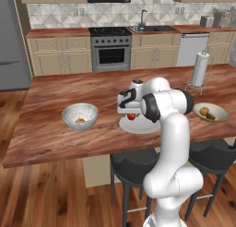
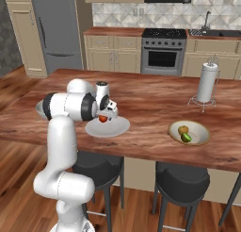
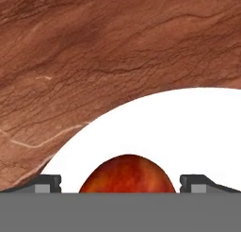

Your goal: Take the fruits from the plate on the dining counter and place two fruits in each bowl.

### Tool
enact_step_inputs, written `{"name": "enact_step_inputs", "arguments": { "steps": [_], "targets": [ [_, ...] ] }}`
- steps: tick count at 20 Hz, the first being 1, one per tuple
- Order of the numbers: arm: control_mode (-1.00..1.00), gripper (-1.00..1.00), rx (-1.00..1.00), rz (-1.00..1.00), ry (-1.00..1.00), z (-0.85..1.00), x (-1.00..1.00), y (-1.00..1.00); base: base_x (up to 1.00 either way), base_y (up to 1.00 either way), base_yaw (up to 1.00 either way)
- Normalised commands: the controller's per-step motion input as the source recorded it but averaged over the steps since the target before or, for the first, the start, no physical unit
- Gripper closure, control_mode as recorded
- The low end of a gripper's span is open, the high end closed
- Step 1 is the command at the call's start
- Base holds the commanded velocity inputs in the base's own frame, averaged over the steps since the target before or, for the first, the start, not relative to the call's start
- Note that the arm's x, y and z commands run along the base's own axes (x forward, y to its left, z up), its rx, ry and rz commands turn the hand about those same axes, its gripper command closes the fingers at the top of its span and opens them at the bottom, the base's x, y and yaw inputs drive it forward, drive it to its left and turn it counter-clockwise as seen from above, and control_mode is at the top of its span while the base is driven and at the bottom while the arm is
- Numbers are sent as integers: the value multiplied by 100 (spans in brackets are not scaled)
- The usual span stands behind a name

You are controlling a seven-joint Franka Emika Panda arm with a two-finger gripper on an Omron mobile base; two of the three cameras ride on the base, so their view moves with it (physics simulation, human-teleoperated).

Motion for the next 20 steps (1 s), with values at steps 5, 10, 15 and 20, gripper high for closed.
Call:
{"name": "enact_step_inputs", "arguments": {
  "steps": [5, 10, 15, 20],
  "targets": [
    [-100, 100, 0, 0, 0, -18, 0, 0, 0, 0, 0],
    [-100, 100, 0, 0, 0, 0, -8, 0, 0, 0, 0],
    [-100, 100, 0, -4, 0, 12, -38, -4, 0, 0, 0],
    [-100, 100, 0, -1, -2, 80, -36, 1, 0, 0, 0]
  ]
}}
